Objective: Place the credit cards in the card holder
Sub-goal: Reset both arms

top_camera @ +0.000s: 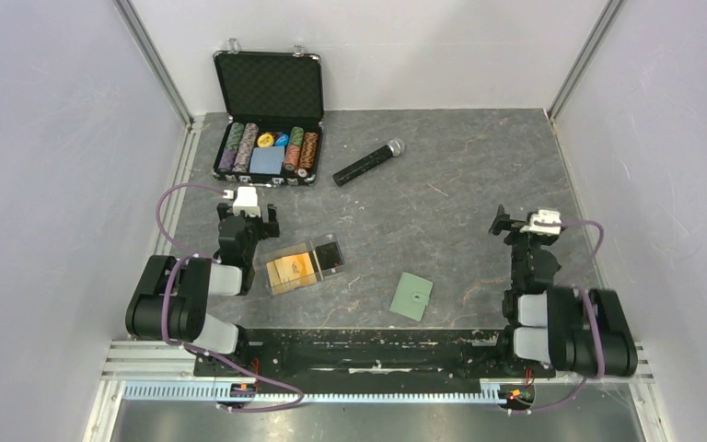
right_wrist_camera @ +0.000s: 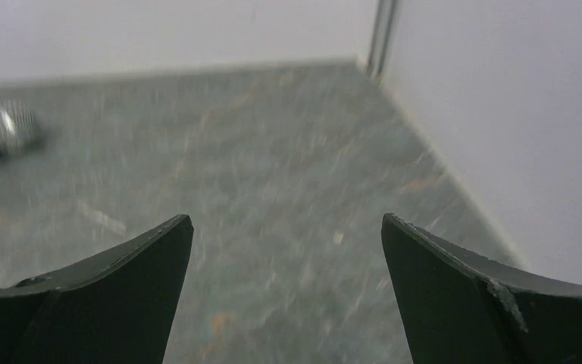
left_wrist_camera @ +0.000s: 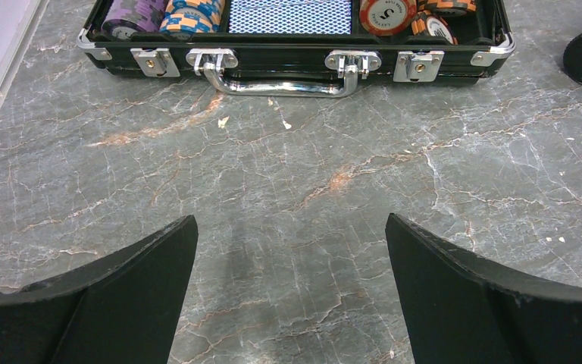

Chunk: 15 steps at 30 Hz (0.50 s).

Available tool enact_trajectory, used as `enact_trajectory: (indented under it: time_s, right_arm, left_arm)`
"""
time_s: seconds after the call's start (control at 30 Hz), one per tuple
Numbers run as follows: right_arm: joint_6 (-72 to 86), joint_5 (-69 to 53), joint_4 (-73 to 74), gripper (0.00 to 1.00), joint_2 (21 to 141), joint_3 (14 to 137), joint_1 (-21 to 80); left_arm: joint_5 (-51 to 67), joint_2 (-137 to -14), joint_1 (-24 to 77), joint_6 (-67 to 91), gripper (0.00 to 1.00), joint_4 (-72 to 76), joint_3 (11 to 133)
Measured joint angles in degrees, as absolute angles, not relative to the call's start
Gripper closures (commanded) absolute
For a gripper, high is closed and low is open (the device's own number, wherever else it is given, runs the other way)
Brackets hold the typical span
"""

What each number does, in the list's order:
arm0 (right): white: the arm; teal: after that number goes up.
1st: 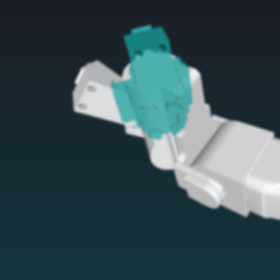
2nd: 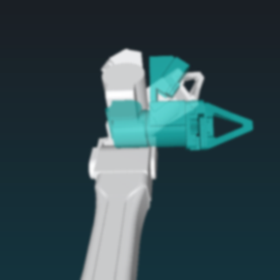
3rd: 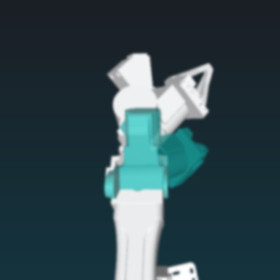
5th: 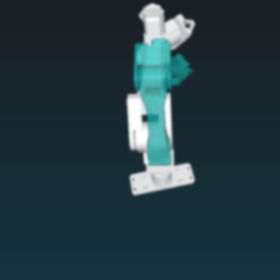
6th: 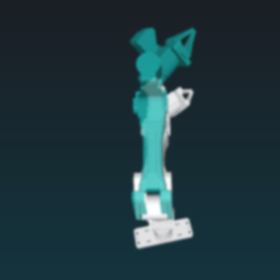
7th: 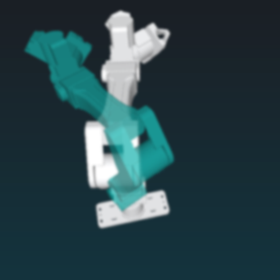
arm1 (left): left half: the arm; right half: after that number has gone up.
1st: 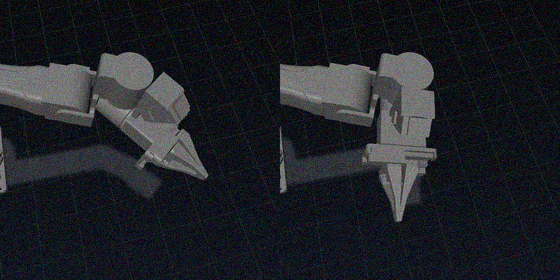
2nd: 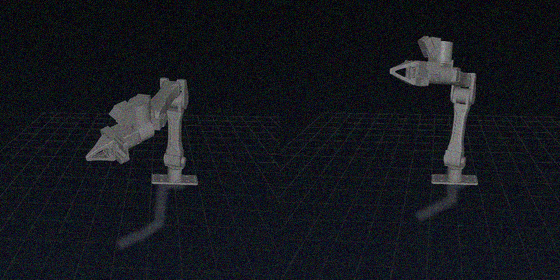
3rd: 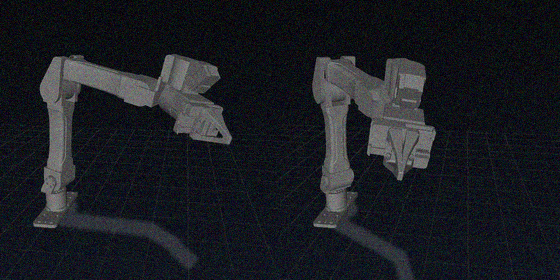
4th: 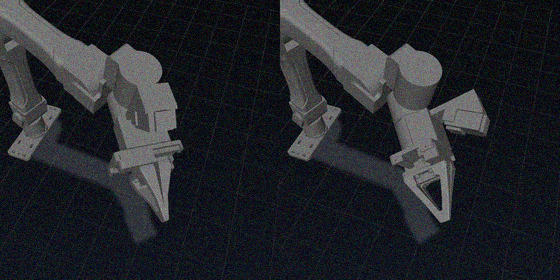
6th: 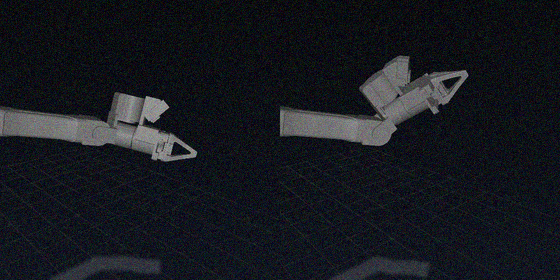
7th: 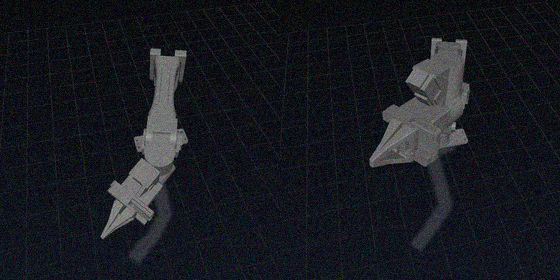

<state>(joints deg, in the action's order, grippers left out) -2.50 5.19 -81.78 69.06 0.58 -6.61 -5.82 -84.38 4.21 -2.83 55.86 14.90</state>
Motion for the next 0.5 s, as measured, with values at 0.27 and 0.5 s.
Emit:
enact_trajectory:
  time_s: [0.27,0.5]
  right_arm:
    - [-4.73,5.13,-82.17,0.02,78.81,0.51,-1.21]
    - [-5.23,5.87,-83.48,0.02,78.81,0.51,-0.97]
  left_arm:
    - [-5.85,-84.38,4.21,-2.83,0.00,55.86,14.96]
    - [-5.82,-84.38,4.21,-2.83,0.00,55.83,15.03]
